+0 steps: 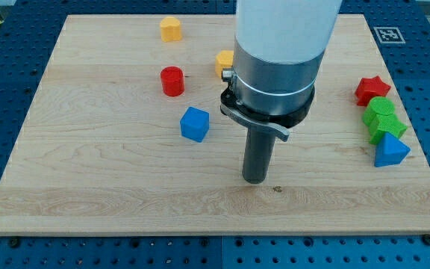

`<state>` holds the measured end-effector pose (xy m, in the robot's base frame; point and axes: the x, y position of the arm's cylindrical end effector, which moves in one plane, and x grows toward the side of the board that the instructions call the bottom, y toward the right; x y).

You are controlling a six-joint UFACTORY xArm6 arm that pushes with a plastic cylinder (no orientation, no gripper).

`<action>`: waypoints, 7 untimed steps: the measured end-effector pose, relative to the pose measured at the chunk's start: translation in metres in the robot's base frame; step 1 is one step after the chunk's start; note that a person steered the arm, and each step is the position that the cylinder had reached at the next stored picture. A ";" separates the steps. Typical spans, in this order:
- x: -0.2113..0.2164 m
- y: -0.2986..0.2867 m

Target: Move your arm to the bottom of the red circle

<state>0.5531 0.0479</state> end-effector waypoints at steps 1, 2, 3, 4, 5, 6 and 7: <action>0.000 -0.001; 0.000 -0.019; 0.000 -0.033; 0.000 -0.037; 0.000 -0.057; -0.011 -0.067; -0.031 -0.086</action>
